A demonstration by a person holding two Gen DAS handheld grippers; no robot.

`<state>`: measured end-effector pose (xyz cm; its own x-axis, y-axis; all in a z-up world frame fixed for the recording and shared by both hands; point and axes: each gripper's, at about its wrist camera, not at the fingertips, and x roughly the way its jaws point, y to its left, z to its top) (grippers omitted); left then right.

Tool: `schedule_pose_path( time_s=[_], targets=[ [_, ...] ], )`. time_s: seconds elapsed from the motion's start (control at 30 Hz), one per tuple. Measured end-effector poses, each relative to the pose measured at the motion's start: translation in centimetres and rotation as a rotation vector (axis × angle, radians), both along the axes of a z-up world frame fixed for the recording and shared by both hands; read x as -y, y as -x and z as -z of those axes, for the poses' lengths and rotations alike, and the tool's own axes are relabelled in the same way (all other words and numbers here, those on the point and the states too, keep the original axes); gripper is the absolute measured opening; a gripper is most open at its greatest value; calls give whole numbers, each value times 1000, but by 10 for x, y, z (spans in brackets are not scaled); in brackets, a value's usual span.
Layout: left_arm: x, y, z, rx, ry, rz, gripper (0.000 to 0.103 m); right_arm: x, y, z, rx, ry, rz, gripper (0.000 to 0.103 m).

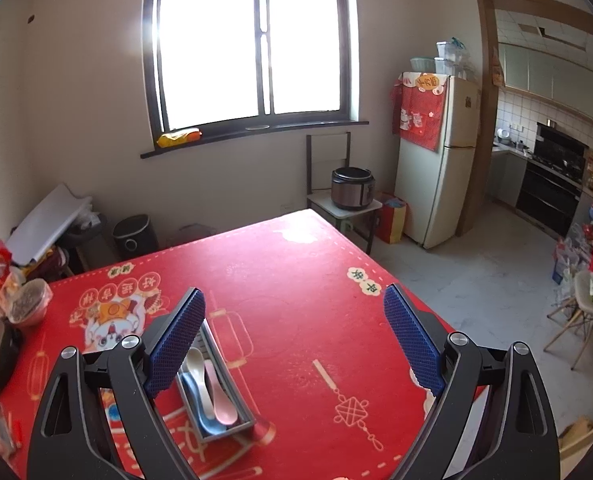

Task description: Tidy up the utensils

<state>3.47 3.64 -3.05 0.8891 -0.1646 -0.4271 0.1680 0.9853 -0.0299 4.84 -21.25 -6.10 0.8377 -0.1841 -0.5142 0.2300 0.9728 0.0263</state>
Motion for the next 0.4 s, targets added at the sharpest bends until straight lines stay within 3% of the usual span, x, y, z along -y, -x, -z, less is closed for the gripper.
schedule_pose_path(
  time_s=[0.4],
  targets=[
    [3,-2,0,-5,2,10,97,2,-1,0,-5,-2,6,88]
  ],
)
